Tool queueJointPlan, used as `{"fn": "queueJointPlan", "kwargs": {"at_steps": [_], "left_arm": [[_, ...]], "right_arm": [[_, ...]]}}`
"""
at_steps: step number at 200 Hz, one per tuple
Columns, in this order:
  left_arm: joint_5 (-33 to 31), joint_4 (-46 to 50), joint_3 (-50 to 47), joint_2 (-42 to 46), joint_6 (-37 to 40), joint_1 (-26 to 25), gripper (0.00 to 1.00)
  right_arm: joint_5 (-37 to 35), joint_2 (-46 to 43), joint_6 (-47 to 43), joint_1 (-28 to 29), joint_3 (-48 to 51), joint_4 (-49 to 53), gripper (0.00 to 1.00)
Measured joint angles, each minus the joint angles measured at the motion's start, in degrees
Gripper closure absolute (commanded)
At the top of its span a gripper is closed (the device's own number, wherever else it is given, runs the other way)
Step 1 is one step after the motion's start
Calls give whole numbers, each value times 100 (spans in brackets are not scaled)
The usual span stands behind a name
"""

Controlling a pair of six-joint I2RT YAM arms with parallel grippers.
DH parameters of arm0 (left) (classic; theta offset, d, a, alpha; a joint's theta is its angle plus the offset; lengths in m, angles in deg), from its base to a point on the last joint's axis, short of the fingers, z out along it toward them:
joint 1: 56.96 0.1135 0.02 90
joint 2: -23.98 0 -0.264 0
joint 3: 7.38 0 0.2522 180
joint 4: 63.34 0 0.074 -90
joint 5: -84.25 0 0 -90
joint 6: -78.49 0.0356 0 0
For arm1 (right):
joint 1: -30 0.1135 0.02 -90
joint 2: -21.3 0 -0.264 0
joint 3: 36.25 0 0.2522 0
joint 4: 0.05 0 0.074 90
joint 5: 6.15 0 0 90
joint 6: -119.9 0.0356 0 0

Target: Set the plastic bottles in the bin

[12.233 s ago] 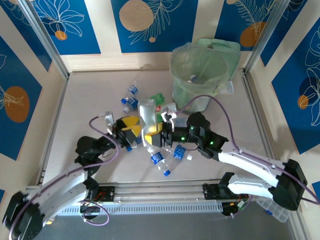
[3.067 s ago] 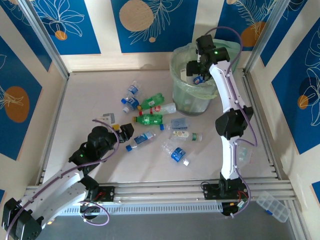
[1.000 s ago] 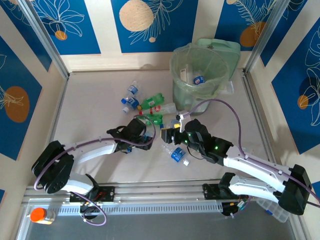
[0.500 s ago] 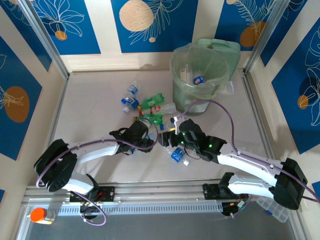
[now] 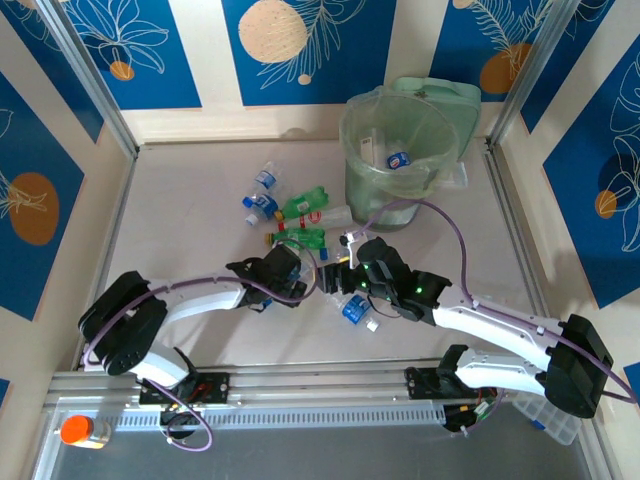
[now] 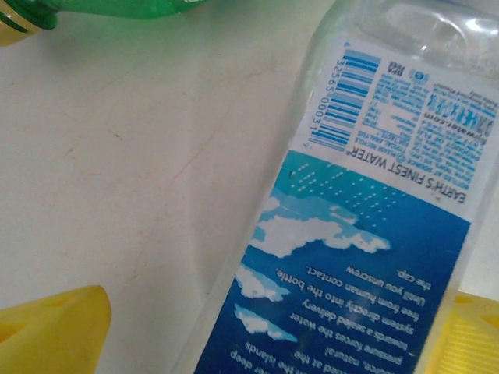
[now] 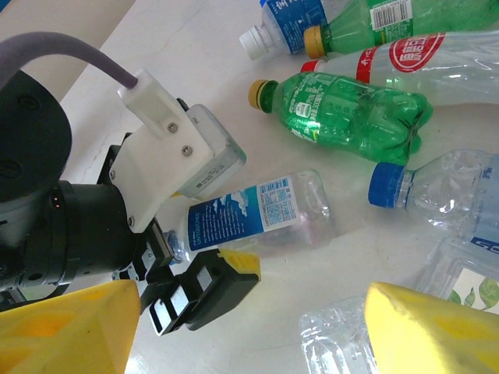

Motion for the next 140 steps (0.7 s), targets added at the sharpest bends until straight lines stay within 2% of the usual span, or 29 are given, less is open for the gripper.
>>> {"fn": "queueJointPlan", "kwargs": {"at_steps": [28, 48, 77, 107, 140], "left_arm": [[90, -7, 13, -52, 61, -11, 6], [201, -17, 17, -59, 63, -55, 11], [258, -39, 20, -59, 103, -118, 22], [199, -48, 59, -59, 170, -136, 39], [59, -44, 66, -28, 155, -140, 46]], "right_arm": [[20, 0, 0, 0, 0, 2, 24], [61, 0, 0, 0, 0, 0, 24], [109, 0, 2, -22, 0, 0, 23], [149, 9, 7, -22, 0, -2, 24], [173, 50, 44, -22, 0, -4, 24]]}}
